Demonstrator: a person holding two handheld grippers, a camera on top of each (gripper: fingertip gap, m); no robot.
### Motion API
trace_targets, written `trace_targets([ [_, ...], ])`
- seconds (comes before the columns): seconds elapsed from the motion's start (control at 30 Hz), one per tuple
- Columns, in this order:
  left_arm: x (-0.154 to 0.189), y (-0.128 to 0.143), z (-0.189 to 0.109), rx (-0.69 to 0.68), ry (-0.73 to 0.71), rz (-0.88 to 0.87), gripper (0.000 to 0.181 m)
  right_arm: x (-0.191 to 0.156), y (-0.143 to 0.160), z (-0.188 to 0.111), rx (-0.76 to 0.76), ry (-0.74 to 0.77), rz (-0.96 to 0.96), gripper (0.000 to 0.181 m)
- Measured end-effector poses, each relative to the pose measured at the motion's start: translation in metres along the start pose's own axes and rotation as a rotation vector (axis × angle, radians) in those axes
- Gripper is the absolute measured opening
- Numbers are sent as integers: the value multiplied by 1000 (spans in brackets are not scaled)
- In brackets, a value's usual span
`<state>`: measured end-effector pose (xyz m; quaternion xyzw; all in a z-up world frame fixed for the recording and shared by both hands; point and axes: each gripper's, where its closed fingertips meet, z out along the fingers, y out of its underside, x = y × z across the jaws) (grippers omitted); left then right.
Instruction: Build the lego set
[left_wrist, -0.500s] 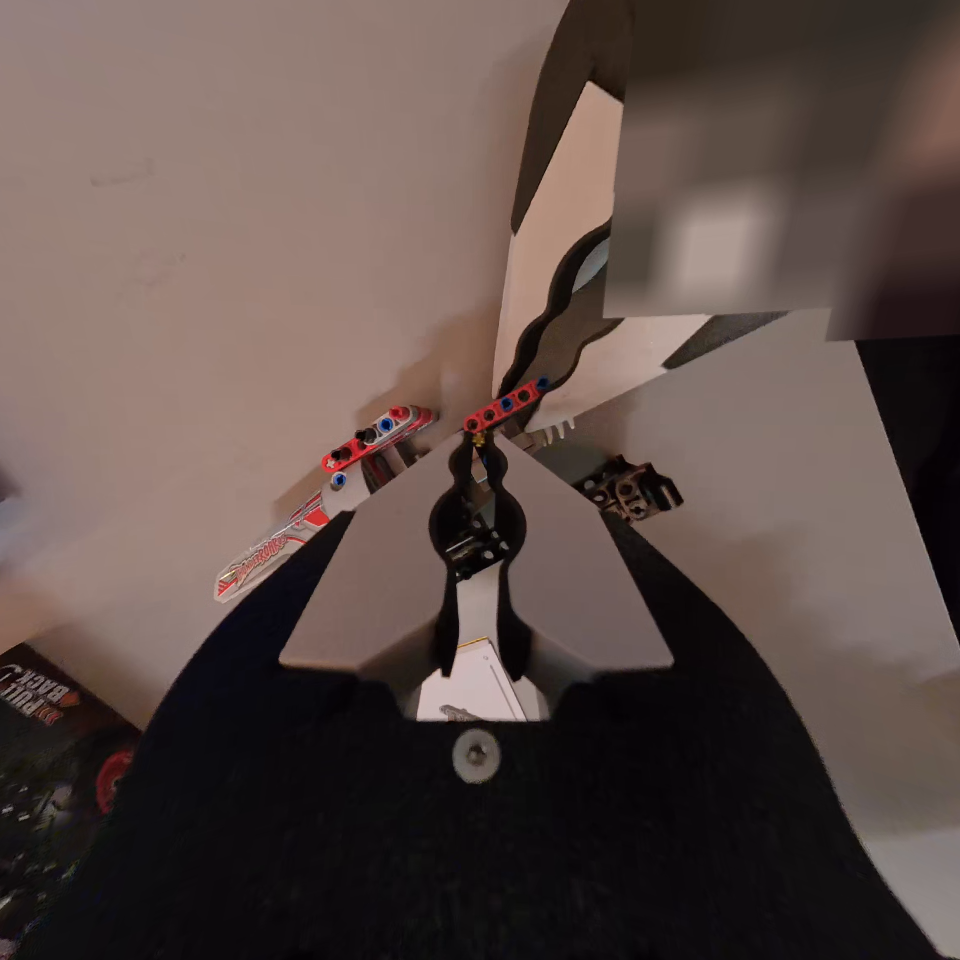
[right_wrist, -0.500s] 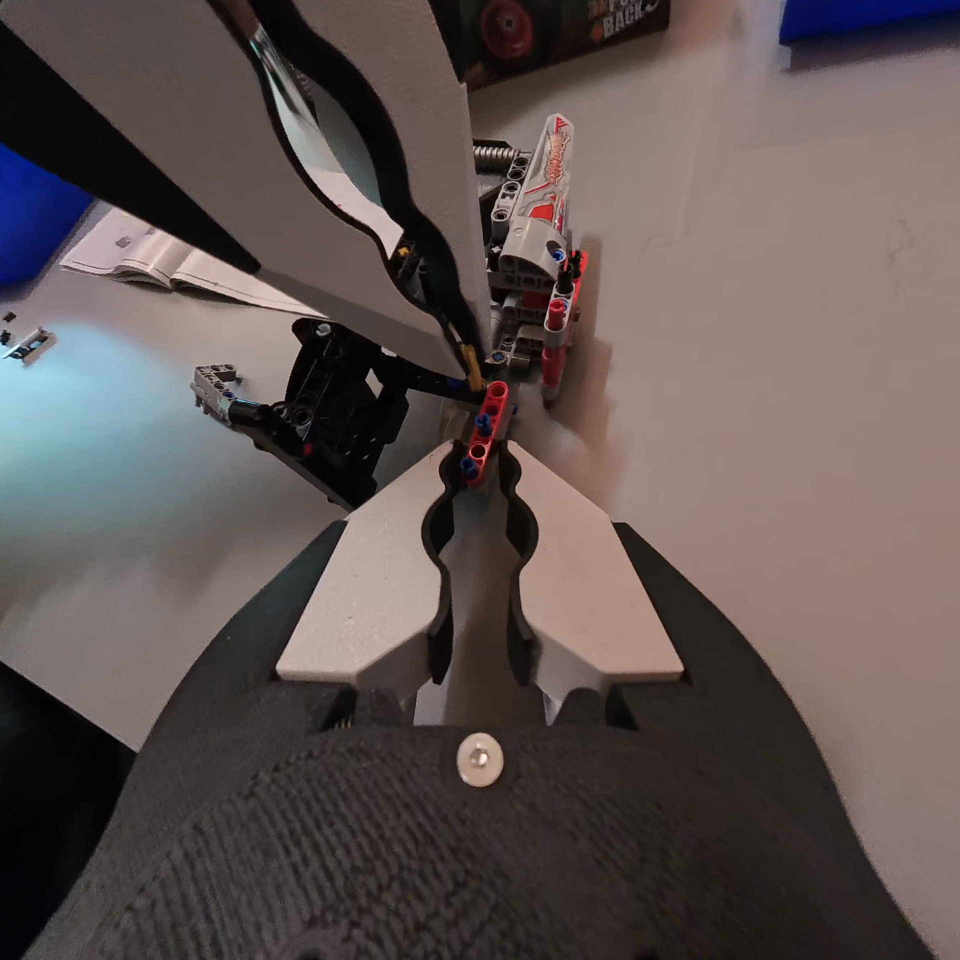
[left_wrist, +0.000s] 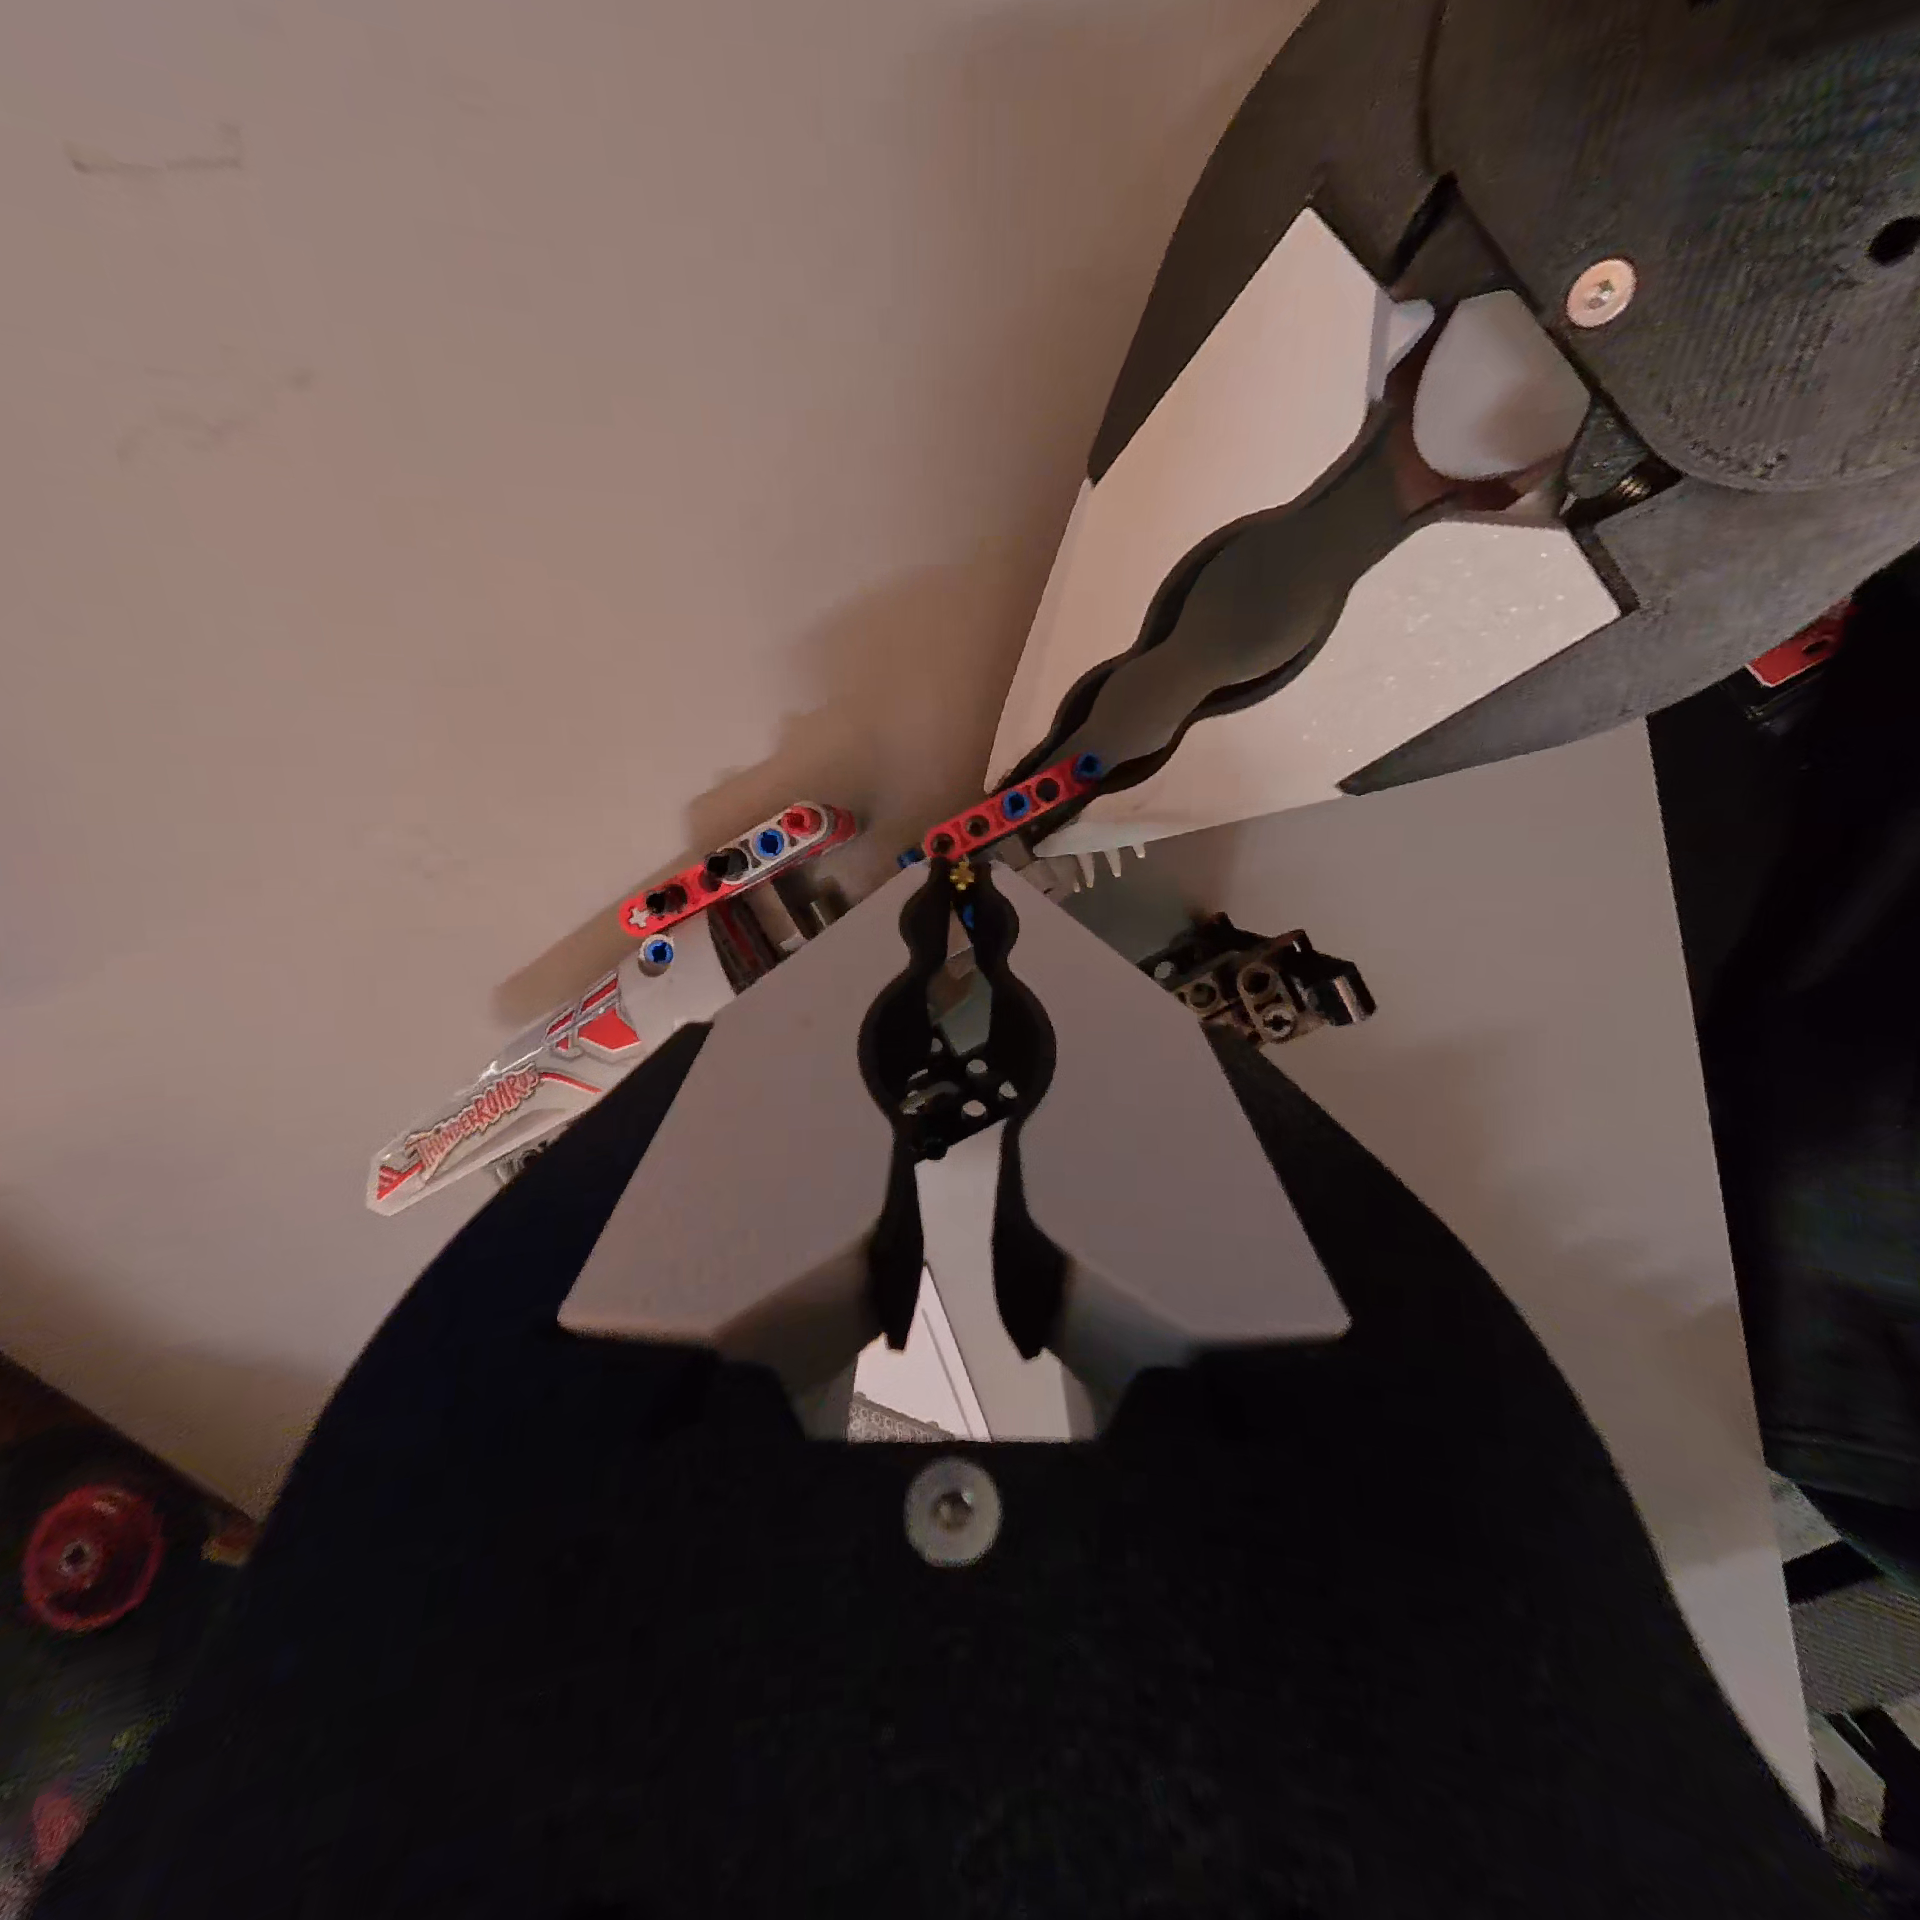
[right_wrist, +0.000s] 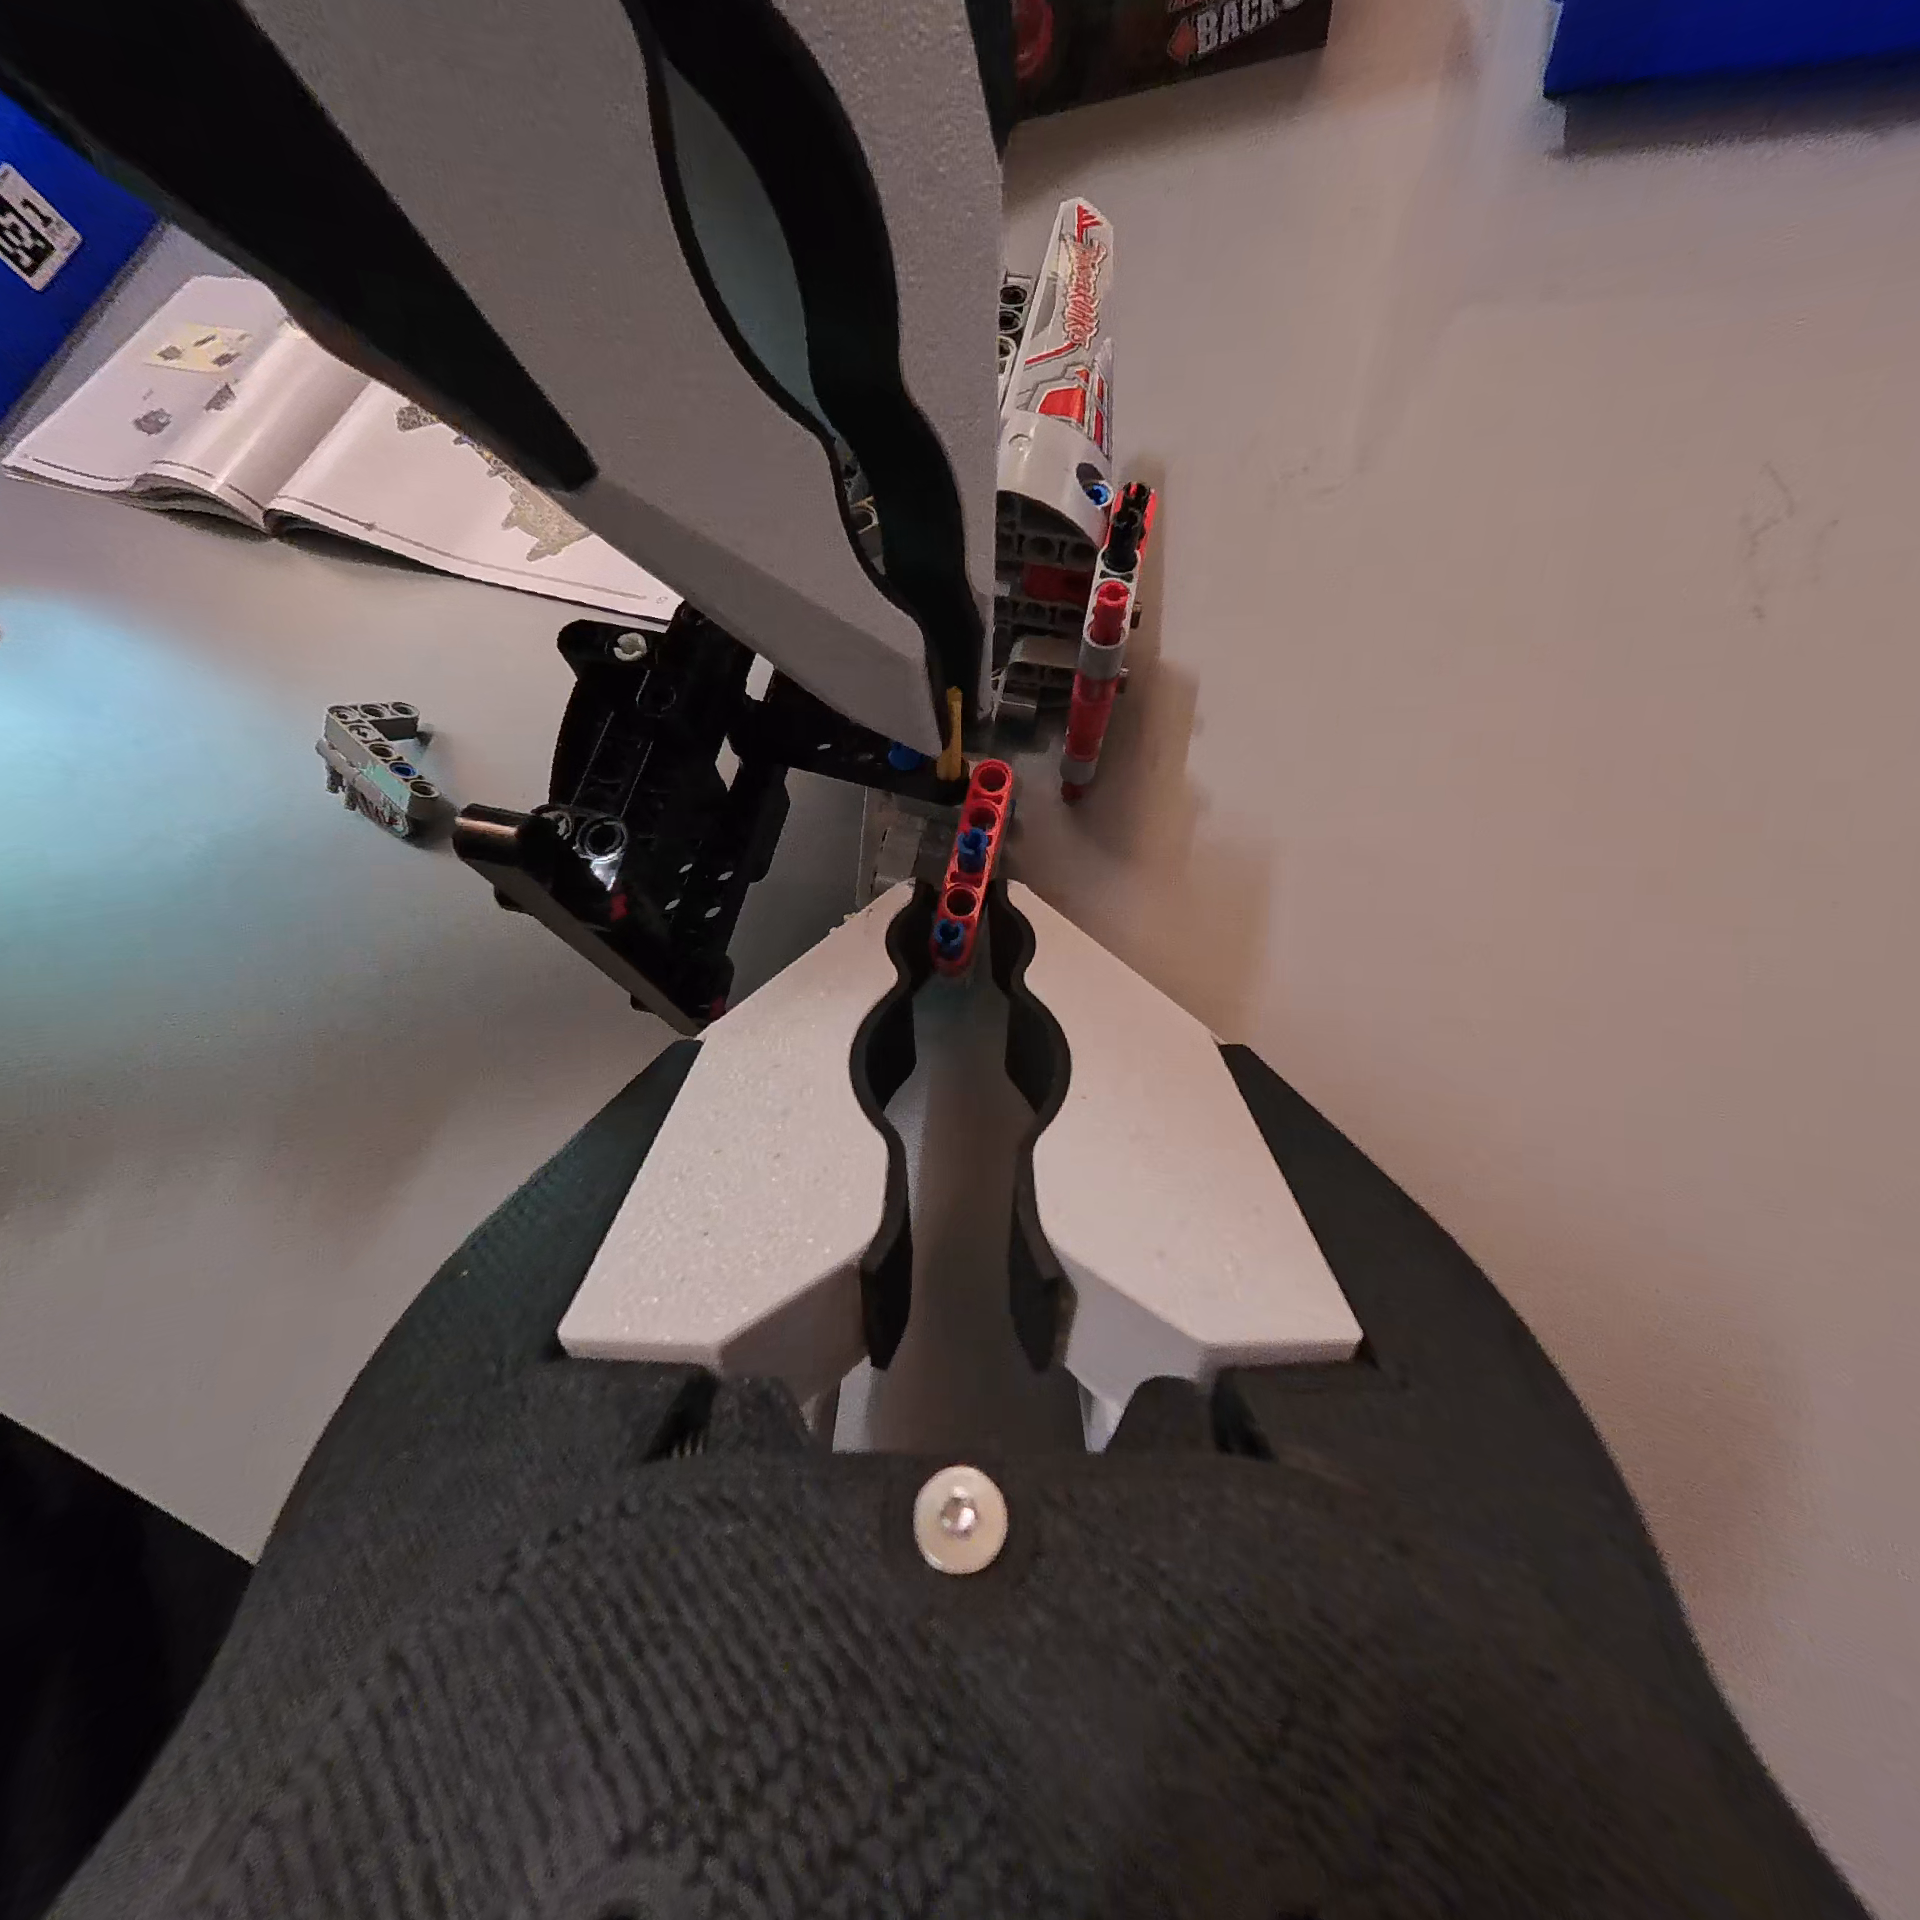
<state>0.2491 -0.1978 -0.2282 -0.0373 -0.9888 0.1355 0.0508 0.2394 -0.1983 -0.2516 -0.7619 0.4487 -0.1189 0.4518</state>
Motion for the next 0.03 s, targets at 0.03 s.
trace_targets([
  [0.03,0,0,0,-6,2,-4,2,0,0,0,0,0,0,9],
])
